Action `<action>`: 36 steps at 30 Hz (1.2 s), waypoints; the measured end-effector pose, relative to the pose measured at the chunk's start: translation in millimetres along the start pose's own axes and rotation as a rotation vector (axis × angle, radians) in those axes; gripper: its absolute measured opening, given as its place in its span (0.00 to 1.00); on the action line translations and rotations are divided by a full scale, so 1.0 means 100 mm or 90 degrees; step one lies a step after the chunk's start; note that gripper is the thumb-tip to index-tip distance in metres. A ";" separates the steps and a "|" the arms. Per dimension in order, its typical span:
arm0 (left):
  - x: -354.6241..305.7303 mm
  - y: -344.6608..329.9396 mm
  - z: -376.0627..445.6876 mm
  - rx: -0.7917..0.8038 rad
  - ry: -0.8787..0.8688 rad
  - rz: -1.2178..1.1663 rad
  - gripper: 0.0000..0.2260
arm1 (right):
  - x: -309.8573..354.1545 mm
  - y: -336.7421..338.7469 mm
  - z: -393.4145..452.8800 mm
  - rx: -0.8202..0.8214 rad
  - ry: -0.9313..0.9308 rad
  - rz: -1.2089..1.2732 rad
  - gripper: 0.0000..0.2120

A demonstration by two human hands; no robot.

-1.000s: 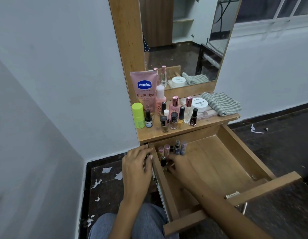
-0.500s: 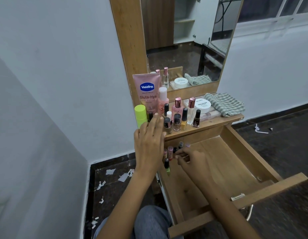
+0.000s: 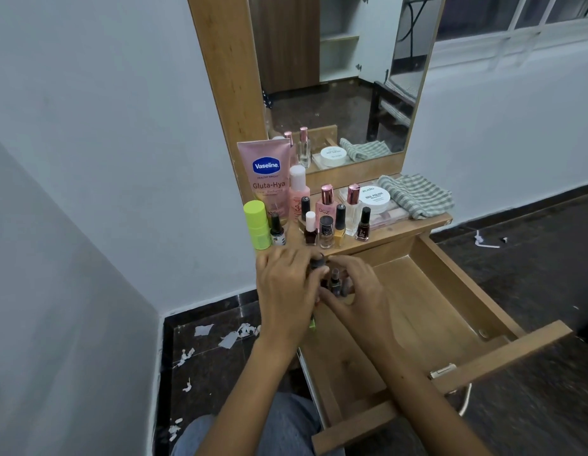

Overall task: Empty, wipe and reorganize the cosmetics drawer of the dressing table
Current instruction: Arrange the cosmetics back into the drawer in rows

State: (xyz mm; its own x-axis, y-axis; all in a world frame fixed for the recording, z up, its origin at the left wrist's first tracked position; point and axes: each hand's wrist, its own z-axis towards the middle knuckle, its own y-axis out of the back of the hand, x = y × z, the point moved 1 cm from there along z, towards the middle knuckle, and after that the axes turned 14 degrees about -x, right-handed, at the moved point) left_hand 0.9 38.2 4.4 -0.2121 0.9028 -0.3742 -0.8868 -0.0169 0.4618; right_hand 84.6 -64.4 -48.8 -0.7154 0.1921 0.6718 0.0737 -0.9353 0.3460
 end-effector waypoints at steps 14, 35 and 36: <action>0.40 0.05 0.11 -0.019 -0.103 0.240 0.17 | -0.25 -0.13 -0.11 0.322 -0.202 -0.260 0.09; 0.43 -0.23 0.15 0.145 -0.185 0.452 0.36 | -0.32 -0.07 -0.09 0.200 -0.173 -0.170 0.15; 0.41 -0.24 0.15 0.140 -0.180 0.446 0.36 | -0.30 -0.06 -0.10 0.187 -0.168 -0.154 0.14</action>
State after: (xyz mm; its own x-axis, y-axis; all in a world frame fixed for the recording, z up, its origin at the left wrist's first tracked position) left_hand 19.1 82.2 -9.9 -0.5526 0.7892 0.2679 -0.4773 -0.5632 0.6745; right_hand 99.3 -67.1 -77.8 -0.5383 0.4987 0.6794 0.1471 -0.7382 0.6583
